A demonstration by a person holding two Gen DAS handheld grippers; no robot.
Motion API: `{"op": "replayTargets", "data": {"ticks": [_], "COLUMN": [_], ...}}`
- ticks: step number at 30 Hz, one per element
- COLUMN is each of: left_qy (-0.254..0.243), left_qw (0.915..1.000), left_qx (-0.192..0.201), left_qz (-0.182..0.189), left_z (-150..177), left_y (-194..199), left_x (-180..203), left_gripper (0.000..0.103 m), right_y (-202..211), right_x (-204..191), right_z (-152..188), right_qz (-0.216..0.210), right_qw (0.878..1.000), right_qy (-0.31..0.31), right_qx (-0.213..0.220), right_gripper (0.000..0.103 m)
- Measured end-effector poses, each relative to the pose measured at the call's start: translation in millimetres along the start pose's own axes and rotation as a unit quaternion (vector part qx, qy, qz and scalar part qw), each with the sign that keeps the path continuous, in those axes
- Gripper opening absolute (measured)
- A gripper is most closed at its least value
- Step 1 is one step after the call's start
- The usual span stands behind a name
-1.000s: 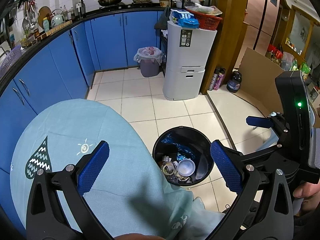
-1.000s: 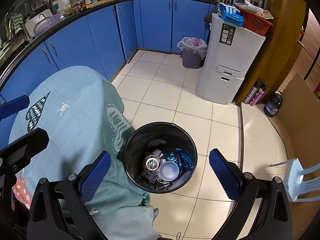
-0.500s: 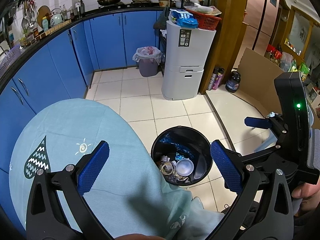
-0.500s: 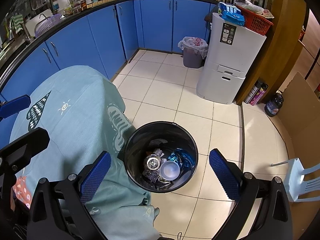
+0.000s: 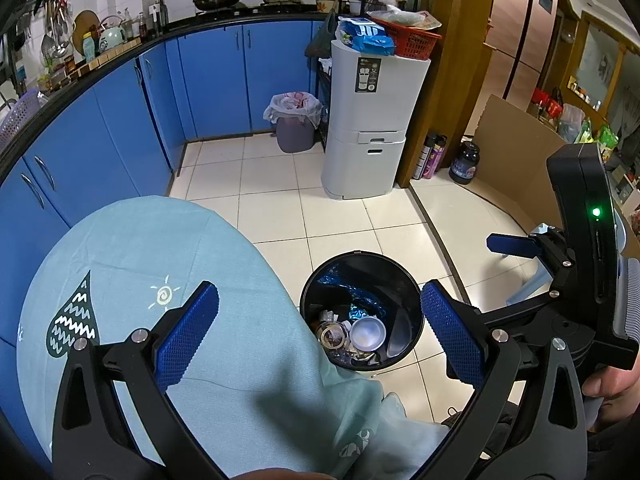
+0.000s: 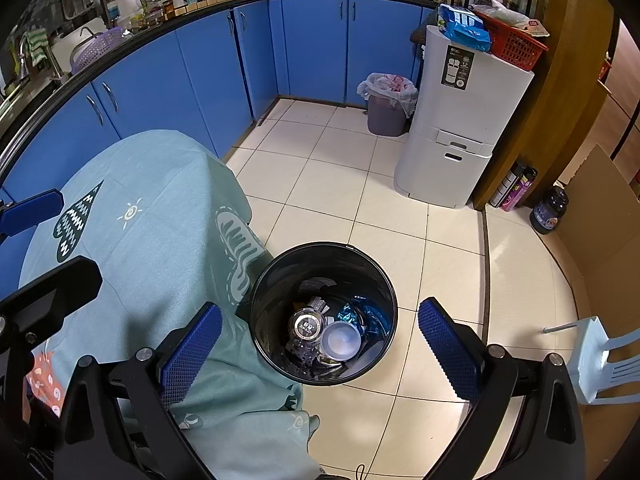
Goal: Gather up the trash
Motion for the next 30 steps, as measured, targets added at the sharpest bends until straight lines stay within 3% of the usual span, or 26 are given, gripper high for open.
{"op": "replayTargets", "data": {"ticks": [30], "left_qy": [0.001], "left_qw": [1.0000], "left_qx": [-0.006], "left_qz": [0.002], "left_z": [1.1], "left_y": [-4.2], "left_x": [-1.5], "left_gripper": [0.100], "right_y": [0.2], "right_x": [0.8], "right_z": [3.0], "right_qz": [-0.001], "right_qw": [1.000], "right_qy": [0.003], "right_qx": [0.000], "right_gripper": [0.096]}}
Point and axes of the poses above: each gripper's, at about its wrist camera, not at the fingertips, and y roughly against the way its jaws point, x to its right, z to its underside, the point moved 8 cm from there along -y, roughly the way its jaws point, and after that the axes turned 7 degrees about x, right-handed, at the moved point
